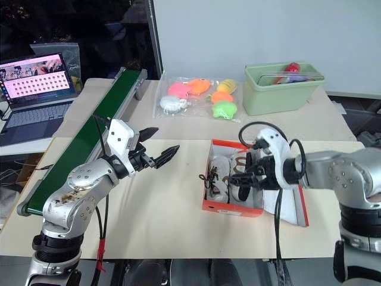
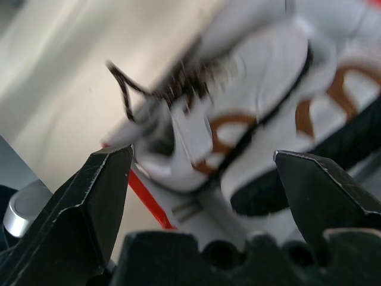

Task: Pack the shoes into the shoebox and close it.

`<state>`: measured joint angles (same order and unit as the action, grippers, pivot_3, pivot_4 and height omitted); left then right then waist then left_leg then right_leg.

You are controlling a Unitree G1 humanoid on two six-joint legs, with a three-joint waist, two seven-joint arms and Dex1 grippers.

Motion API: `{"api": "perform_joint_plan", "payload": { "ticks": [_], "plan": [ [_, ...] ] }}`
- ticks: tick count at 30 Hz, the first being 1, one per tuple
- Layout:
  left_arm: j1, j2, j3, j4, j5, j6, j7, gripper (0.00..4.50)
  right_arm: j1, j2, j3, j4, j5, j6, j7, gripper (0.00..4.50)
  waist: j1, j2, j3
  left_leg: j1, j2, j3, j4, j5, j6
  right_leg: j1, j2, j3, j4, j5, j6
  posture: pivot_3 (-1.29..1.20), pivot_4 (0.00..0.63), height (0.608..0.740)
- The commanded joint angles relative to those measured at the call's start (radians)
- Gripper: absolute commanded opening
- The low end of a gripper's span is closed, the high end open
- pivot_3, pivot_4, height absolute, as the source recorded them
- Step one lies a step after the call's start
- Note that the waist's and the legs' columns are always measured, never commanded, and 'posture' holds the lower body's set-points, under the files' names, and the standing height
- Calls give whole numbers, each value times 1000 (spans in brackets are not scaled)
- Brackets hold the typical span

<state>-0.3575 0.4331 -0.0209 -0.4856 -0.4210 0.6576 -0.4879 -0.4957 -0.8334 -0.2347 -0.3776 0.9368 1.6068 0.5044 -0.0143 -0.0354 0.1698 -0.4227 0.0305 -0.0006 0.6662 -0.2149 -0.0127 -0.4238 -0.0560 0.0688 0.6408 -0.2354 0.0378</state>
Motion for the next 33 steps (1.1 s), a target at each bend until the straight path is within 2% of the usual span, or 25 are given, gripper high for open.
{"api": "perform_joint_plan", "payload": {
  "ticks": [1,5,9,12,15,16,19,22,25,29,33],
  "plan": [
    [26,57,9,-62,-91,16,-119,4500,117,-5,-259,-86,119,-2,82,4467,4,0,0,-1,0,0,0,0,0,0,0,0,0,0,0,0,150,729],
    [58,140,-8,-55,-130,20,-236,4500,288,-9,-470,-124,243,-46,195,3377,2,0,0,2,0,0,1,0,0,2,0,0,1,0,0,0,150,729],
    [67,173,-29,-41,-132,5,-288,4500,500,-20,-586,-196,311,-122,332,2085,2,1,0,4,1,0,1,0,0,4,1,0,1,-1,2,0,150,729],
    [61,178,-50,-32,-121,-6,-312,4500,713,-78,-553,-280,208,-209,416,1028,2,1,0,4,0,0,1,0,0,4,1,0,1,-3,4,0,150,729],
    [47,175,-67,-24,-118,-13,-333,4500,962,-165,-392,-303,-60,-406,429,37,2,0,-1,5,0,1,1,0,0,5,0,0,1,-5,8,0,150,729],
    [42,174,-70,-21,-116,-15,-337,4500,999,-178,-366,-297,-104,-454,436,37,1,0,-1,5,1,1,1,0,0,5,1,0,1,-6,9,0,150,729],
    [26,175,-90,-9,-98,-27,-347,4500,1062,-206,-184,-249,-298,-582,348,37,-6,0,-1,7,1,3,1,0,0,5,0,3,0,-7,9,0,150,729],
    [26,167,-97,-3,-93,-31,-344,4500,1037,-172,-86,-203,-377,-621,279,37,-4,0,-1,8,1,3,1,0,0,6,1,3,1,-7,9,0,150,729],
    [32,157,-108,-5,-86,-31,-337,4500,899,-60,-16,-119,-420,-589,138,37,-7,-1,-1,8,1,3,2,0,0,6,1,3,1,-7,8,0,150,729],
    [35,153,-109,-14,-90,-23,-334,4500,760,88,11,-16,-480,-569,-20,37,-4,0,-1,7,1,3,2,0,0,6,1,4,1,-7,8,0,150,729],
    [31,157,-107,-13,-89,-22,-334,4500,672,230,-11,81,-556,-601,-184,37,-13,-14,-9,9,2,2,2,0,0,7,1,3,1,-7,8,0,150,729]
  ]
}}
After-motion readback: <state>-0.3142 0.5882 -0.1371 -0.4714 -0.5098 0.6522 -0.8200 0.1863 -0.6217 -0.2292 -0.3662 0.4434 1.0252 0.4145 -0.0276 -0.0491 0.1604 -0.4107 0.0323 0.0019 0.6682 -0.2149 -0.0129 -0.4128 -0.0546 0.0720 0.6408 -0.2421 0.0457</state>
